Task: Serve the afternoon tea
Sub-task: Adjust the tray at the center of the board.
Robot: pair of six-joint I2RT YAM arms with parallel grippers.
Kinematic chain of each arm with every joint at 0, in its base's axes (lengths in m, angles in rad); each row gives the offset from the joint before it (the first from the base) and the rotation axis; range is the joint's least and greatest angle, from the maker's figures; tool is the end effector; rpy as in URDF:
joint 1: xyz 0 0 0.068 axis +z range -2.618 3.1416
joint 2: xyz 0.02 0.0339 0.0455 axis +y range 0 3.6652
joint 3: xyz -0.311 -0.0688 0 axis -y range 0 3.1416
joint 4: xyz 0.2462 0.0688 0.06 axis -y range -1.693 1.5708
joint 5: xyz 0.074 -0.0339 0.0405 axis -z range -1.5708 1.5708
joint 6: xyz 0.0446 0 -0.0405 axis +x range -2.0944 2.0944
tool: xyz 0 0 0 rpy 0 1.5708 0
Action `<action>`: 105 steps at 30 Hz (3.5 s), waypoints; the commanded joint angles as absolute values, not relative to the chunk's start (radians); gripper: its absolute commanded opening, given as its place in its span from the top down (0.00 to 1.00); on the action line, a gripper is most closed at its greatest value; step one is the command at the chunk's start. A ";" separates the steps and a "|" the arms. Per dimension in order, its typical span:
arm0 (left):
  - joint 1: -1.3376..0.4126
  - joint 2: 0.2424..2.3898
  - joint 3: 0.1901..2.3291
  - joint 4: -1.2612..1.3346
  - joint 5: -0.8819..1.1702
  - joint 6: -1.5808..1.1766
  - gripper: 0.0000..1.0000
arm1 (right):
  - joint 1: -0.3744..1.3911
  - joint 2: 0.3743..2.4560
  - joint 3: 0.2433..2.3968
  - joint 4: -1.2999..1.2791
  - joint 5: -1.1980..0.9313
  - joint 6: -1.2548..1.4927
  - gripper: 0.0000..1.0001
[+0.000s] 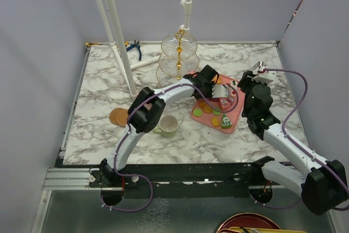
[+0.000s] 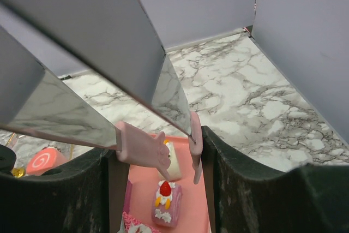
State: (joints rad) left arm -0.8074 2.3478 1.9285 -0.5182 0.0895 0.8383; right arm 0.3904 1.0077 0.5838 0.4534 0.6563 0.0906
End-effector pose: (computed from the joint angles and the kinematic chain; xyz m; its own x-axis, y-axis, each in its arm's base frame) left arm 0.3825 -0.4055 0.1944 0.1895 0.8730 -0.4493 0.9200 0.0019 0.3918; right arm 0.2067 0.0556 0.3331 0.0509 0.0985 -0.9938 0.2590 0.9598 0.1084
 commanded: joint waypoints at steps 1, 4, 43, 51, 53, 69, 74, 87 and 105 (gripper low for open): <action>-0.814 2.395 1.964 -0.587 0.181 1.006 0.97 | 0.382 0.982 0.579 0.445 0.701 0.115 0.48; -0.813 2.402 1.975 -0.609 0.225 1.049 0.98 | 0.381 0.967 0.586 0.432 0.697 0.115 0.48; -0.761 2.201 1.843 -0.509 0.022 0.114 0.46 | 0.367 0.889 0.689 0.334 0.499 0.084 0.48; -0.785 2.241 1.819 -0.509 -0.034 0.061 0.44 | 0.367 0.893 0.679 0.344 0.500 0.093 0.48; -0.785 2.259 1.830 -0.509 -0.037 0.052 0.45 | 0.367 0.890 0.676 0.344 0.499 0.093 0.48; -0.775 2.358 1.913 -0.509 -0.001 0.037 0.64 | 0.367 0.873 0.657 0.344 0.506 0.092 0.48; -0.766 2.375 1.932 -0.509 0.034 0.034 0.68 | 0.367 0.871 0.651 0.351 0.506 0.092 0.48; -0.775 2.364 1.873 -0.510 0.133 0.271 1.00 | 0.367 0.880 0.650 0.359 0.526 0.091 0.48; -0.822 2.418 1.997 -0.553 0.136 0.698 1.00 | 0.367 0.881 0.623 0.342 0.587 0.130 0.48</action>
